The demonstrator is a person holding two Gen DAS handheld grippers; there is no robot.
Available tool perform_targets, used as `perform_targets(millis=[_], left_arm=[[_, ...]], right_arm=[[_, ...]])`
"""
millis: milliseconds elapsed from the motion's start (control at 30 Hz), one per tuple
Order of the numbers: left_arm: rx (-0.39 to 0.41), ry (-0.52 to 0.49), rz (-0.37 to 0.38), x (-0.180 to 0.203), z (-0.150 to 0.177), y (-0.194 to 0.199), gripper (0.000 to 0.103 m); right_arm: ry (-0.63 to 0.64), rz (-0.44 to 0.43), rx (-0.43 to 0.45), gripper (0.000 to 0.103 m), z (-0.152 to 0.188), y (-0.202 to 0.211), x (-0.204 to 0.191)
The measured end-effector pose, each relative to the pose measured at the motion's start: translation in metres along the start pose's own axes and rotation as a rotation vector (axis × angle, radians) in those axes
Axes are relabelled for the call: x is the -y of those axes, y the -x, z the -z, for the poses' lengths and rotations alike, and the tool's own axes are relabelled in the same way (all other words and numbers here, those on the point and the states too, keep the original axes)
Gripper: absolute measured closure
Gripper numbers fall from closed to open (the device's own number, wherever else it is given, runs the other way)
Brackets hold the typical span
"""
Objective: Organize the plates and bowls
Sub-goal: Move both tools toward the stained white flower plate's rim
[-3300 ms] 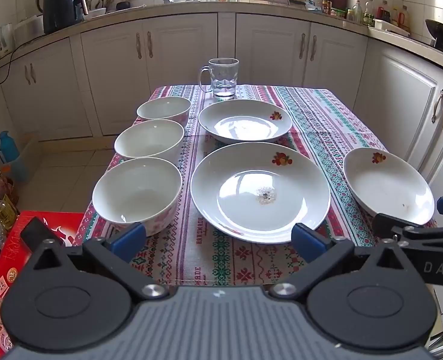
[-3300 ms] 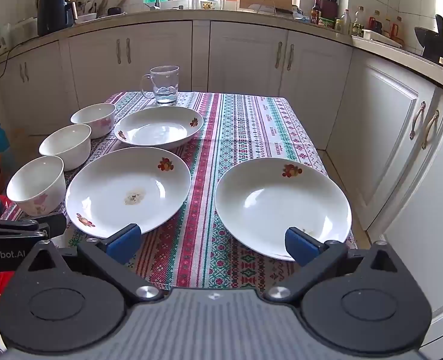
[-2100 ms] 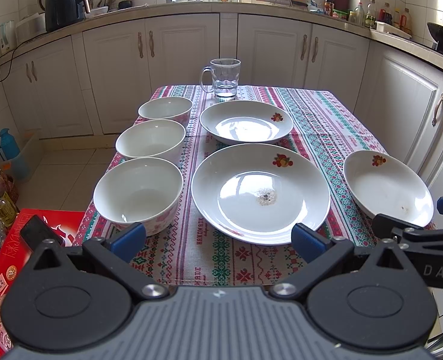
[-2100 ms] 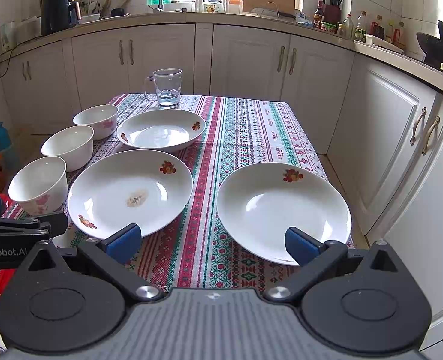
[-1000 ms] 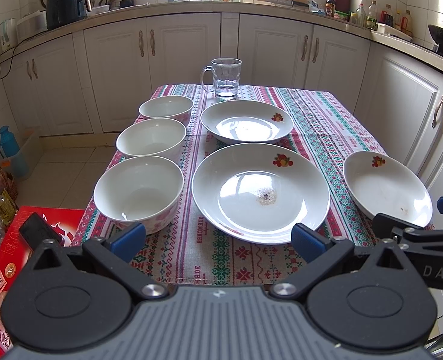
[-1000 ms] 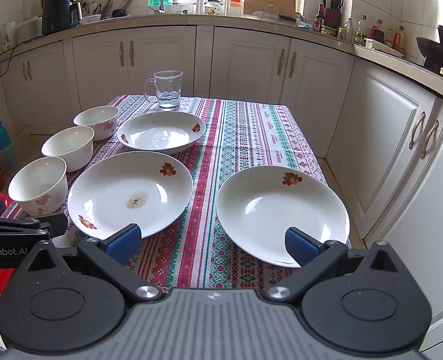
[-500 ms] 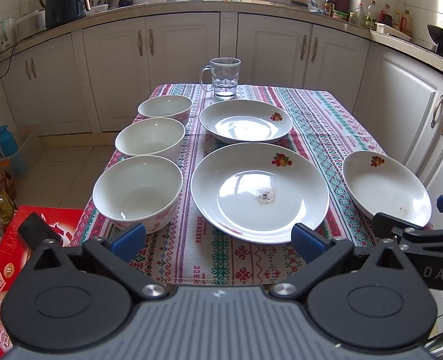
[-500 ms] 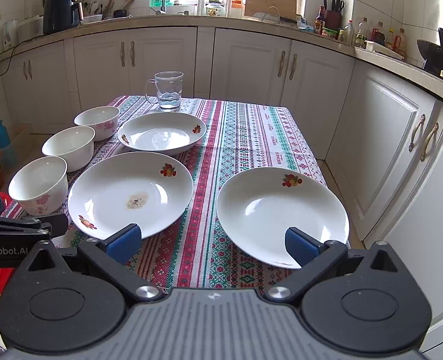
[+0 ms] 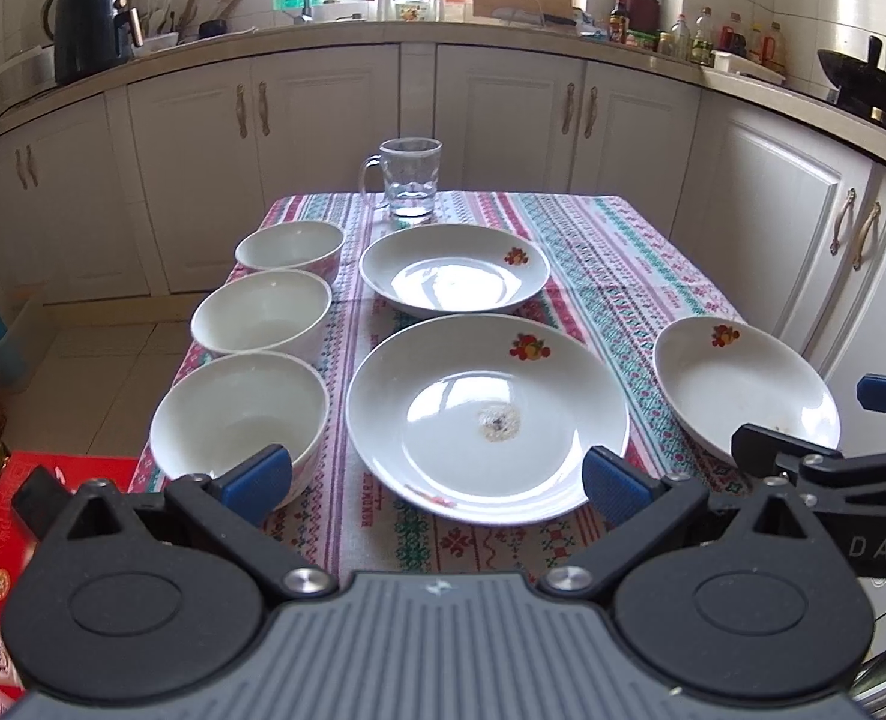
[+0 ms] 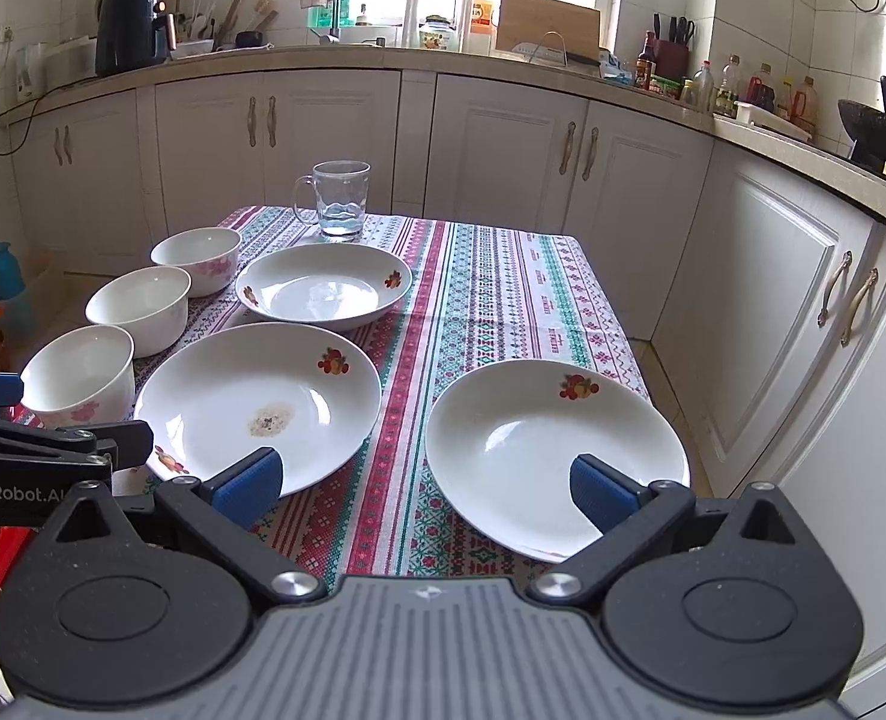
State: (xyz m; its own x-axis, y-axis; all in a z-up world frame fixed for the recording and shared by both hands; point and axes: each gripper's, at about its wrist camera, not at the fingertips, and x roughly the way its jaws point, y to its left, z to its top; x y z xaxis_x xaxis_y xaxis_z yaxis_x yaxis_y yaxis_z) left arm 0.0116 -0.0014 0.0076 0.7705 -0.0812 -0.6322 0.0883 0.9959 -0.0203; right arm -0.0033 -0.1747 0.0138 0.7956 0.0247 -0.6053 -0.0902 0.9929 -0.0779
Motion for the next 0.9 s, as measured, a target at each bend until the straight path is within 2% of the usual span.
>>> perform_targets(millis=[200,500,633,733,900], left_arm=[[0.026,-0.04,0.076,0.004,-0.01,-0.01,0.001],[0.021,-0.074,0.254,0.016,-0.03,-0.03,0.001],[0.001,-0.099,0.292,0.024,-0.038,-0.044,0.001],[-0.001,-0.132,0.292,0.031,-0.042,-0.053,0.001],[-0.028,-0.166,0.331,0.04,-0.051,-0.07,0.001]], right_arm=[[-0.003,-0.012,0.016,0.0,-0.005,-0.004,0.013],[0.02,-0.004,0.04,0.0,-0.003,-0.005,0.051],[0.019,0.011,0.02,0.0,0.004,-0.013,0.072],[0.019,0.013,-0.004,0.0,0.013,-0.021,0.082],[0.011,-0.027,-0.057,0.0,0.03,-0.037,0.092]])
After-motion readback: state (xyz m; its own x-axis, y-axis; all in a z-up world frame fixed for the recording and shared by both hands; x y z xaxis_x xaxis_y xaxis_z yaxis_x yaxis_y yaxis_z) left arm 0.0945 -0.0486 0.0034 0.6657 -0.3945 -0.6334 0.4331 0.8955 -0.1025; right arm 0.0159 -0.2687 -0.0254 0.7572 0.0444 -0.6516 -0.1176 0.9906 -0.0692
